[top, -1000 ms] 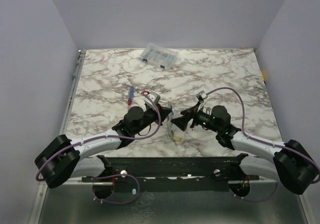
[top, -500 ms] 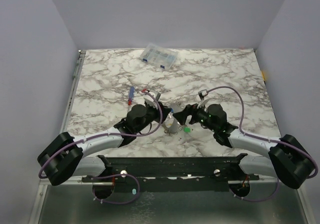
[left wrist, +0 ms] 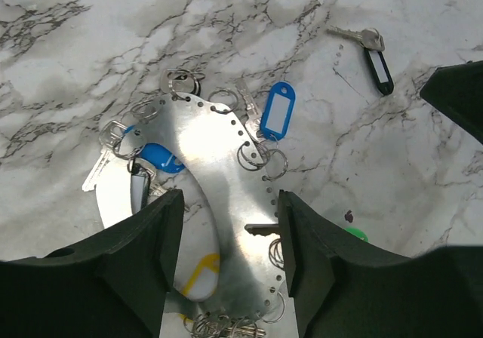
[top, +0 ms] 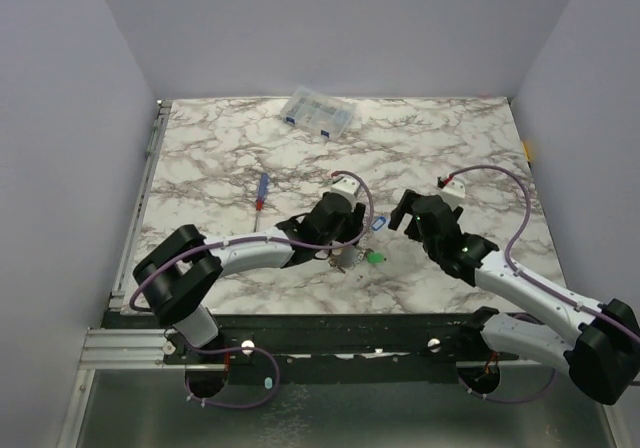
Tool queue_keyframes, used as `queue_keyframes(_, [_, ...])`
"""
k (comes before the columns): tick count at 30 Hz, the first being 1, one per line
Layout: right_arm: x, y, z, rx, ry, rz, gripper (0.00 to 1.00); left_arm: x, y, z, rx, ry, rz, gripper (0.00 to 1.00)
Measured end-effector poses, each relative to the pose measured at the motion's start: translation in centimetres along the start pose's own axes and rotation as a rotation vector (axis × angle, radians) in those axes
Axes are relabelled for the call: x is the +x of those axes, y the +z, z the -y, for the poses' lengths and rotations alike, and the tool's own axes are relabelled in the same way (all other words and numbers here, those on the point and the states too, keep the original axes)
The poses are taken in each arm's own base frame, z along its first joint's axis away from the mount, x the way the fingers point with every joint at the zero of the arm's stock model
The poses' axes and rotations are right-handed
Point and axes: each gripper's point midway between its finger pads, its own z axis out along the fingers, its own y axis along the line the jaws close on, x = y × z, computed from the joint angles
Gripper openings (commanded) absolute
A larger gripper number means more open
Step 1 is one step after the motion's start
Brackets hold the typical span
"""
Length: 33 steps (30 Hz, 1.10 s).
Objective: Put the keys on the keyring
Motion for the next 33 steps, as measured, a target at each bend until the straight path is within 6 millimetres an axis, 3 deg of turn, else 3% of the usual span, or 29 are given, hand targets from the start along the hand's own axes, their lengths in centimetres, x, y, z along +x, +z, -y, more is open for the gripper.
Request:
queue_keyframes(3, [-0.1, -0.9, 2.0, 0.079, 0.02, 0.007, 0.98, 0.6, 0.8, 1.4, -0.003, 0.052, -0.04, 0.56])
queue_keyframes(9, [-2.7, -3.5, 4.6, 0.156, 0.061, 0.1, 0.97, 1.8, 2.0, 3.4, 0.015, 0.249, -0.109, 0.55])
queue_keyframes(15, [-5.2, -5.5, 5.3, 0.146, 0.079, 0.187, 0.97, 2.2, 3.2, 3.3, -0.008, 0.392, -0.169, 0.49])
queue_keyframes(24, [-5.8, -6.3, 5.4, 0.13, 0.063, 0.206, 0.97, 2.6, 5.9, 3.4, -0.061, 0.457, -0.253, 0.54])
queue_keyframes(29, [-5.8, -6.5, 5.4, 0.116, 0.052, 0.207, 0.97, 3.1, 5.5, 2.5, -0.077, 0.541, -0.303, 0.59])
queue_keyframes(33, [-5.5, -6.6, 5.4, 0.103, 0.045, 0.201, 0.97, 2.6, 4.7, 1.6, -0.049, 0.713, -0.326, 0.6])
